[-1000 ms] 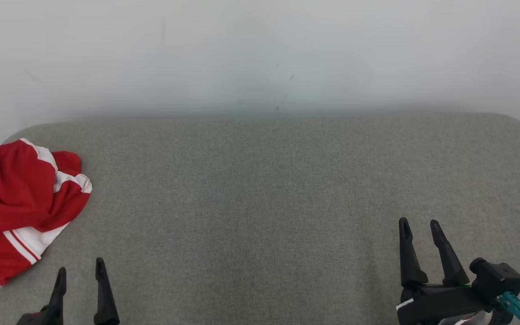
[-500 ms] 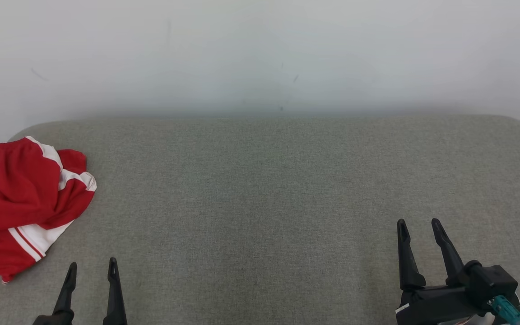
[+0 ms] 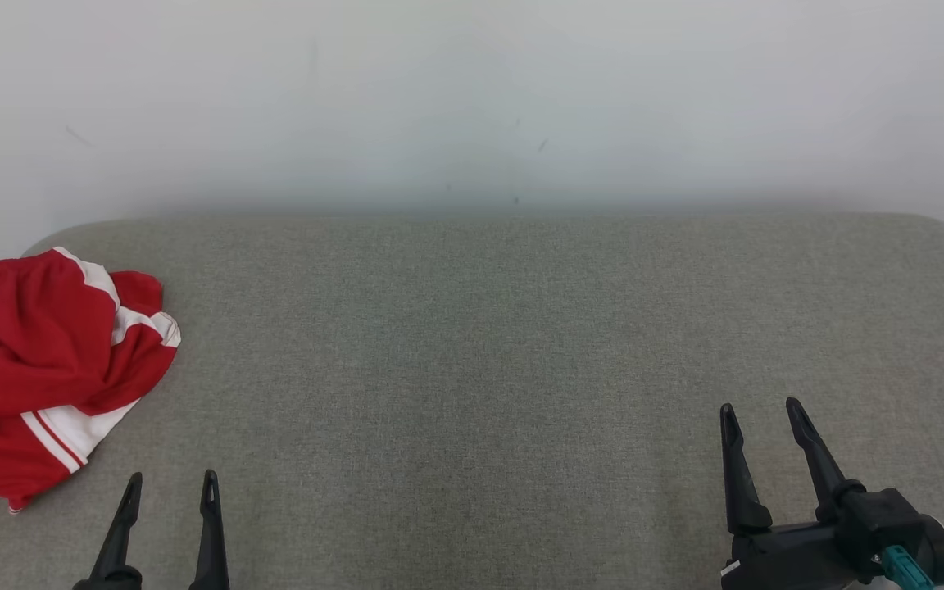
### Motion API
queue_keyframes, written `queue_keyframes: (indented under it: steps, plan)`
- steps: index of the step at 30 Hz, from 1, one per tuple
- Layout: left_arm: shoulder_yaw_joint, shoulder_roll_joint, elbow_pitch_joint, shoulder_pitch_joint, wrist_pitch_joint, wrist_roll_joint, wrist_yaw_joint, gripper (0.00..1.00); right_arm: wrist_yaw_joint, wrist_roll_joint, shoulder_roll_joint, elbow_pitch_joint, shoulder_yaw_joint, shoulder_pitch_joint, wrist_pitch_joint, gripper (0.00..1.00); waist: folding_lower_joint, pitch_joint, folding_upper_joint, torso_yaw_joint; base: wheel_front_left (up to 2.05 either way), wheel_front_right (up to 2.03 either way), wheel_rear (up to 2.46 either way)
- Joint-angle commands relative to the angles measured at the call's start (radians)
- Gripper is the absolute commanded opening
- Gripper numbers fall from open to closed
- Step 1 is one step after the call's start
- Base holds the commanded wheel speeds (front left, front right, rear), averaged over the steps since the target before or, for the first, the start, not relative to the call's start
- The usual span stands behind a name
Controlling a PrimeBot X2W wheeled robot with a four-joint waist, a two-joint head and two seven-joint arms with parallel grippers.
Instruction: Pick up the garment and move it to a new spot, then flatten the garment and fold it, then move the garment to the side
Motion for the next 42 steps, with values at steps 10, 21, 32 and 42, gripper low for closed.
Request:
queue_keyframes:
  steps: [10, 21, 32, 42]
  plan:
    - [0.028, -0.017, 0.005, 0.022, -0.024, 0.080, -0.017, 1.00, -0.002, -0.084, 0.000, 0.005, -0.005, 0.014, -0.024, 1.00, 0.0000, -0.006, 0.0000, 0.004, 0.00, 0.00, 0.00]
    - [0.062, -0.043, 0.040, 0.024, -0.026, 0.078, -0.040, 1.00, -0.002, -0.067, 0.000, 0.020, -0.028, 0.012, -0.025, 1.00, 0.0000, -0.009, 0.0000, 0.004, 0.00, 0.00, 0.00]
    - [0.084, -0.061, 0.067, 0.017, -0.026, 0.085, -0.048, 1.00, -0.002, -0.048, 0.000, 0.039, -0.052, 0.005, -0.025, 1.00, 0.0000, -0.007, 0.0000, 0.004, 0.00, 0.00, 0.00]
    - [0.101, -0.070, 0.070, 0.015, -0.026, 0.092, -0.059, 1.00, -0.002, -0.016, 0.000, 0.066, -0.061, -0.001, -0.025, 1.00, 0.0000, -0.010, 0.0000, 0.005, 0.00, 0.00, 0.00]
